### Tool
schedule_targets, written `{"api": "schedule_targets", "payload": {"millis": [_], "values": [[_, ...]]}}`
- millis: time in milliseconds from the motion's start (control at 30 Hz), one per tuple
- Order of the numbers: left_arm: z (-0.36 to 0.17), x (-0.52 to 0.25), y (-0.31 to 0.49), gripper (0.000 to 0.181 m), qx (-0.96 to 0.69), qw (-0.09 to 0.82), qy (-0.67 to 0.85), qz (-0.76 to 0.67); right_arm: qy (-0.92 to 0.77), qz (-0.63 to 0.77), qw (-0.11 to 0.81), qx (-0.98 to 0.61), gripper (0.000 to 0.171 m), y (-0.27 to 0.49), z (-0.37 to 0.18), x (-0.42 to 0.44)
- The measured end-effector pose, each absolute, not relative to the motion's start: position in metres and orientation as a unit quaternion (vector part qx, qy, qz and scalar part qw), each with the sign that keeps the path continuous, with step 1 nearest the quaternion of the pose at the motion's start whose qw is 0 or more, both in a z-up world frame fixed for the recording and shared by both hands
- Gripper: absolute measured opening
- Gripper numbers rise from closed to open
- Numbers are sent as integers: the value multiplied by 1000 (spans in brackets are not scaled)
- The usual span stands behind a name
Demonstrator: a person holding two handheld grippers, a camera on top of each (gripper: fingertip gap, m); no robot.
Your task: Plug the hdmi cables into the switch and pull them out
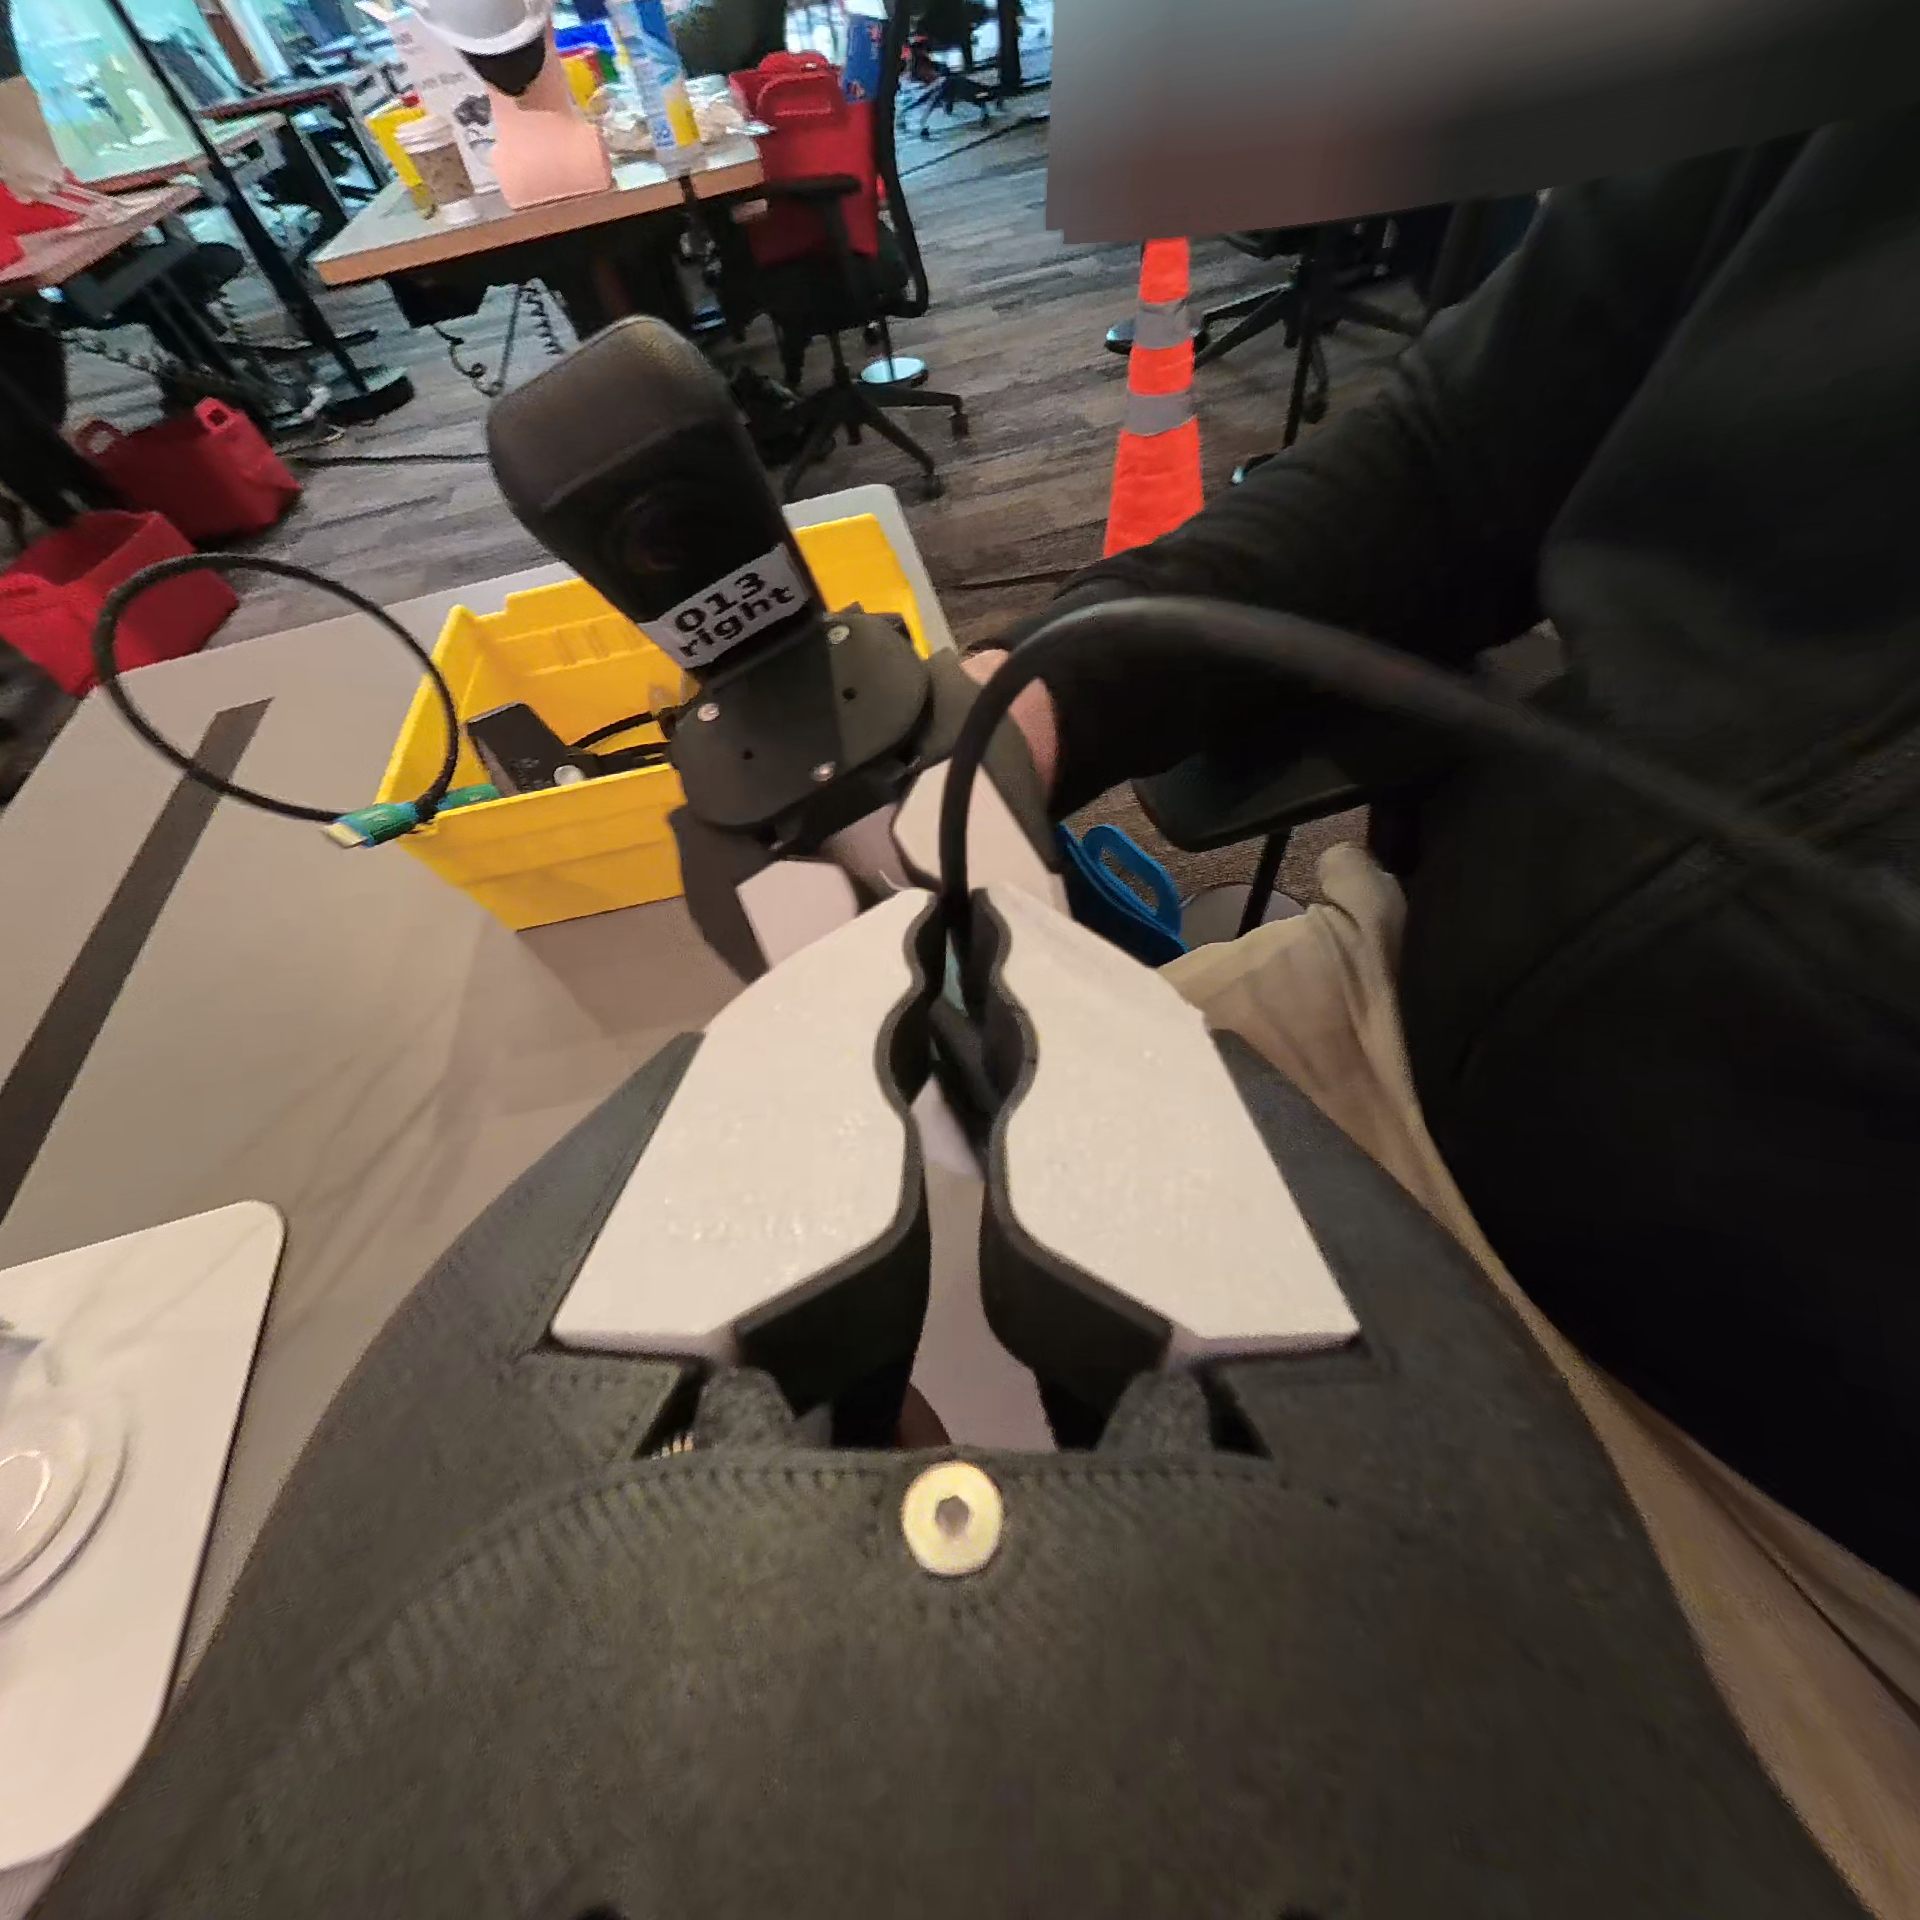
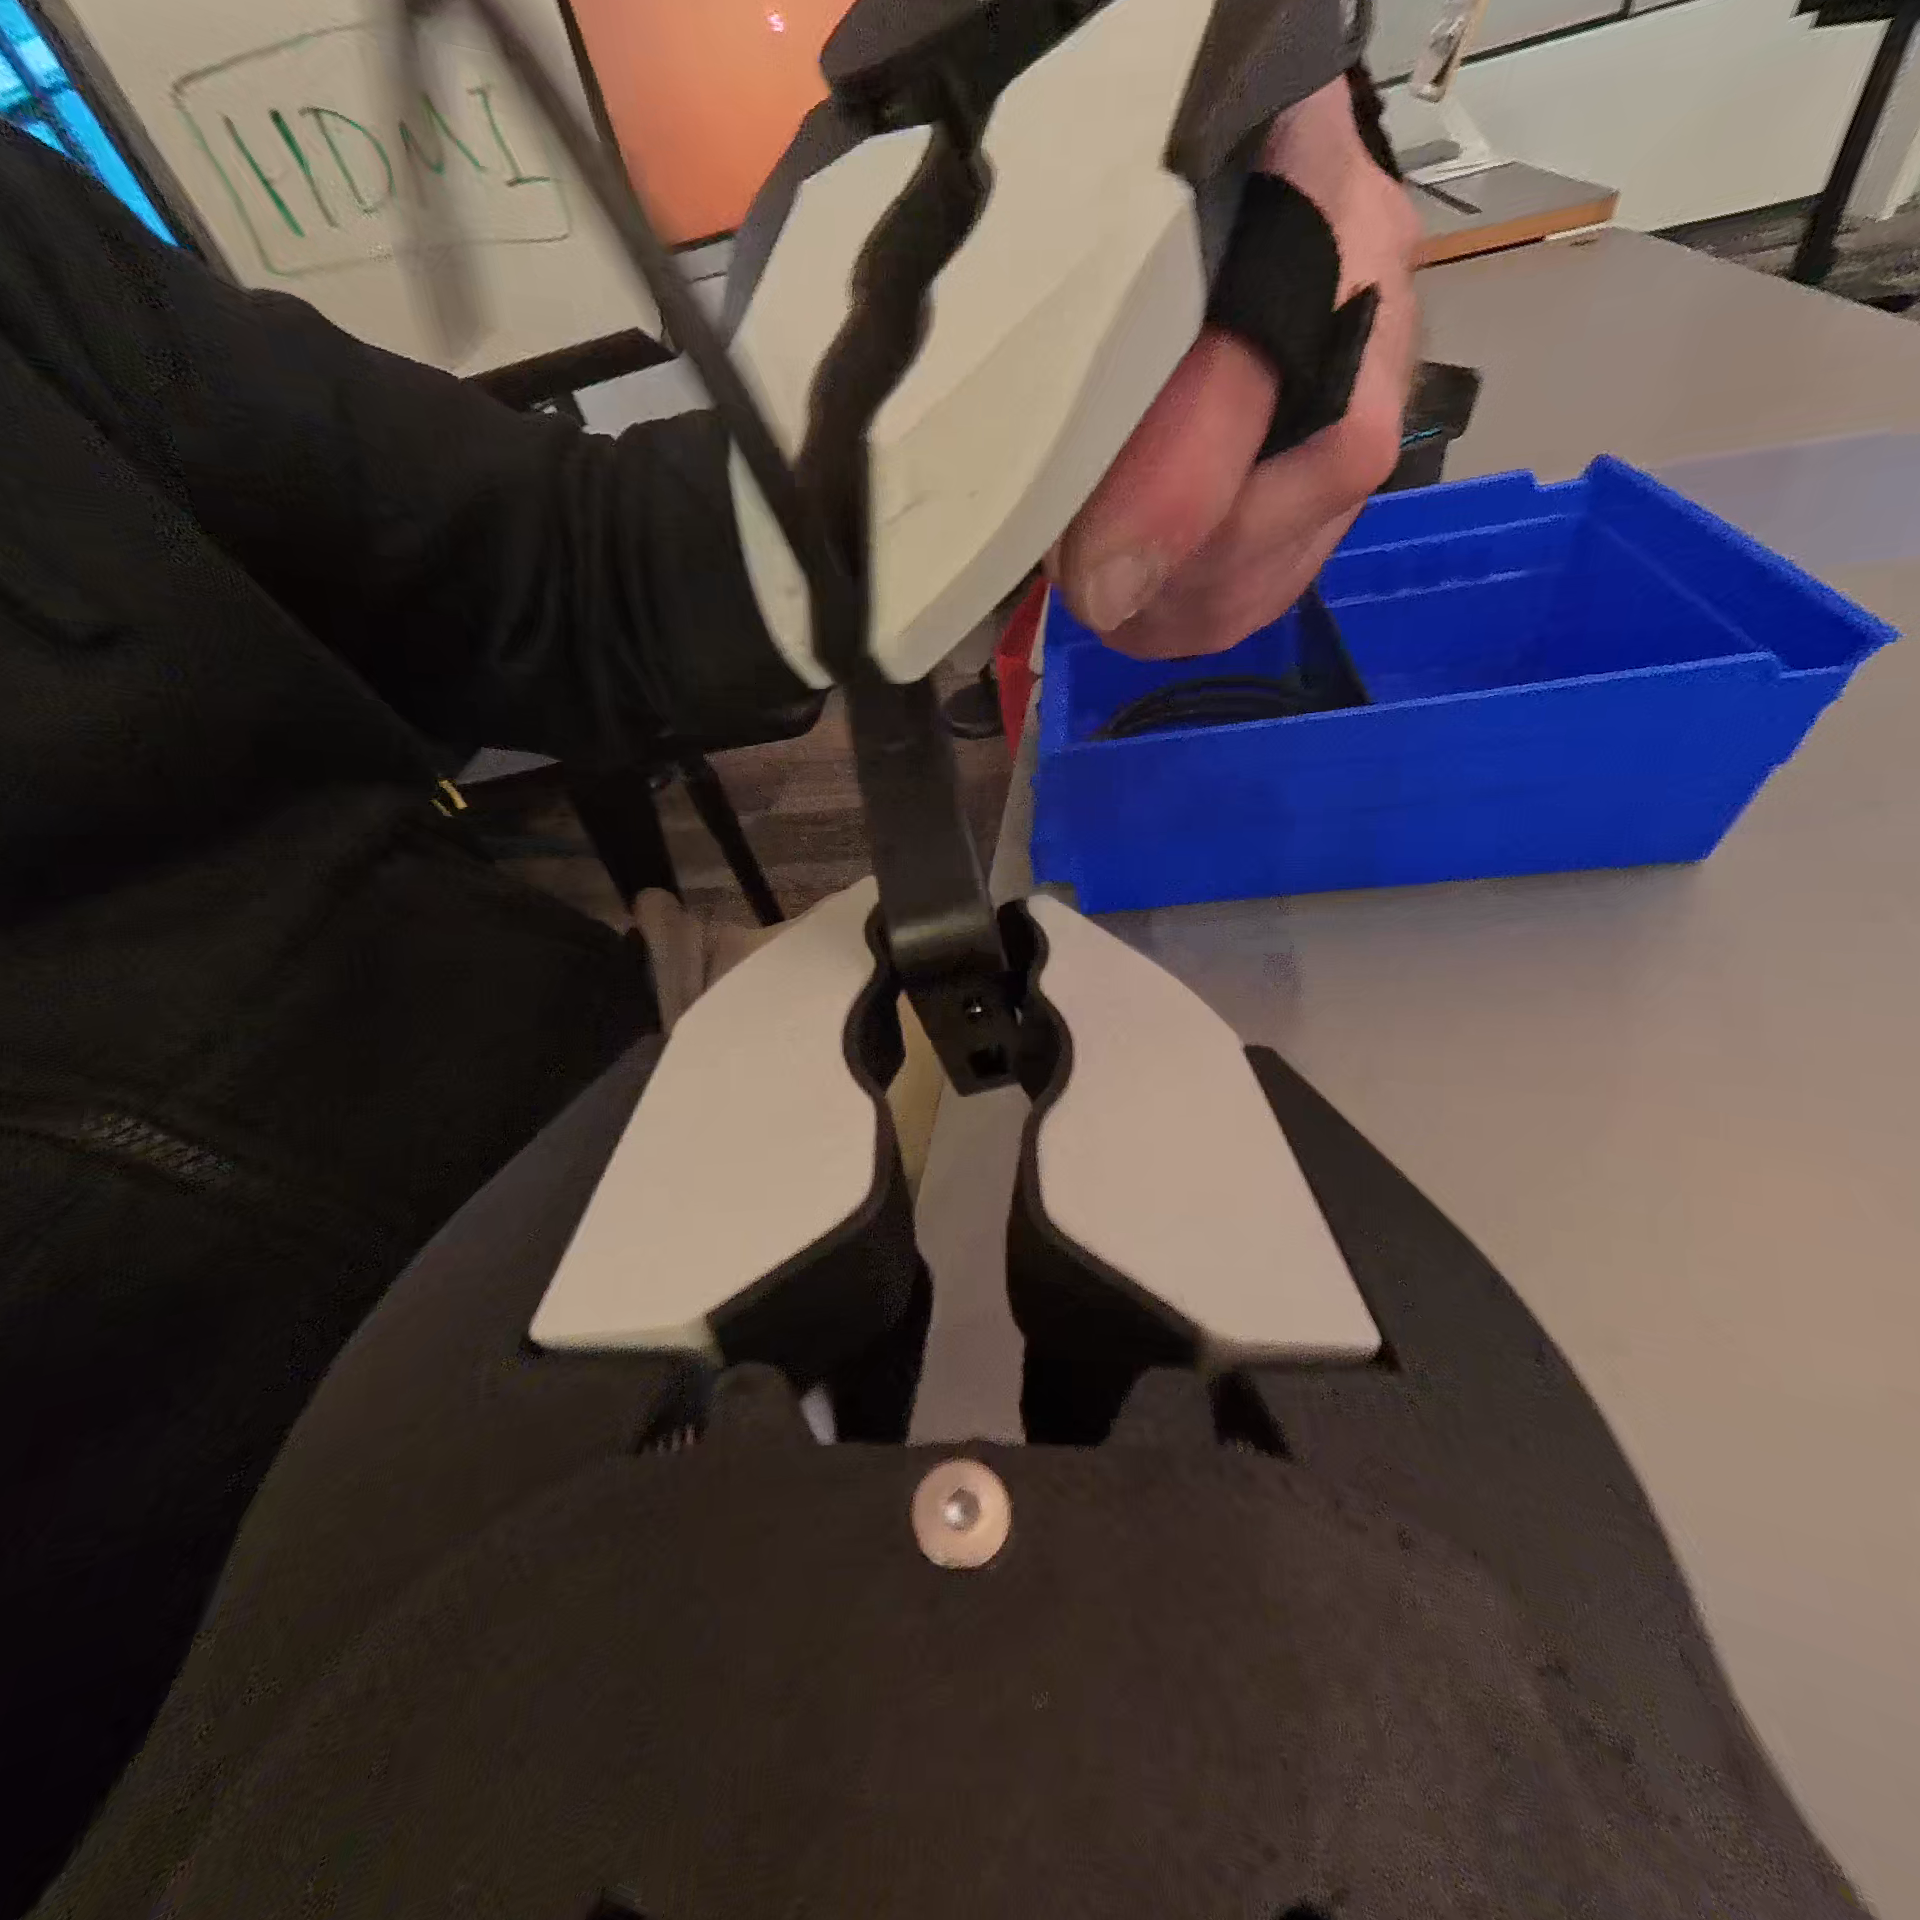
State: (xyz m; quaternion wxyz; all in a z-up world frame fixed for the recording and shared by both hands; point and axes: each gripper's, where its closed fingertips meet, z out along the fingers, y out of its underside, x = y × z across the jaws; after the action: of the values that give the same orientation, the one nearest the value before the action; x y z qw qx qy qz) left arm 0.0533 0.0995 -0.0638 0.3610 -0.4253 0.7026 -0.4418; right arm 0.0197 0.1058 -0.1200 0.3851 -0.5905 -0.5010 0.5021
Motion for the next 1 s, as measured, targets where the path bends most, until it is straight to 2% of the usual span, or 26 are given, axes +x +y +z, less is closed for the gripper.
{"api": "schedule_targets", "payload": {"millis": [267, 500, 667, 867, 1000], "values": [[-65, 46, 108, 5, -450, 389, 695, -404, -536, 379, 448, -607, 12, 117, -122, 27], [-94, 34, 127, 34, -507, 429, 682, -308, -552, 201, 519, -621, 13, 142, -122, 52], [-113, 38, 134, 17, -473, 502, 707, -156, -572, 177, 509, -619, 14, 140, -130, 51], [-119, 42, 133, 16, -456, 533, 702, -123, -584, 150, 498, -623, 16, 141, -137, 52], [-124, 42, 133, 14, -425, 545, 721, -51, -579, 161, 482, -638, 30, 142, -142, 51]]}}
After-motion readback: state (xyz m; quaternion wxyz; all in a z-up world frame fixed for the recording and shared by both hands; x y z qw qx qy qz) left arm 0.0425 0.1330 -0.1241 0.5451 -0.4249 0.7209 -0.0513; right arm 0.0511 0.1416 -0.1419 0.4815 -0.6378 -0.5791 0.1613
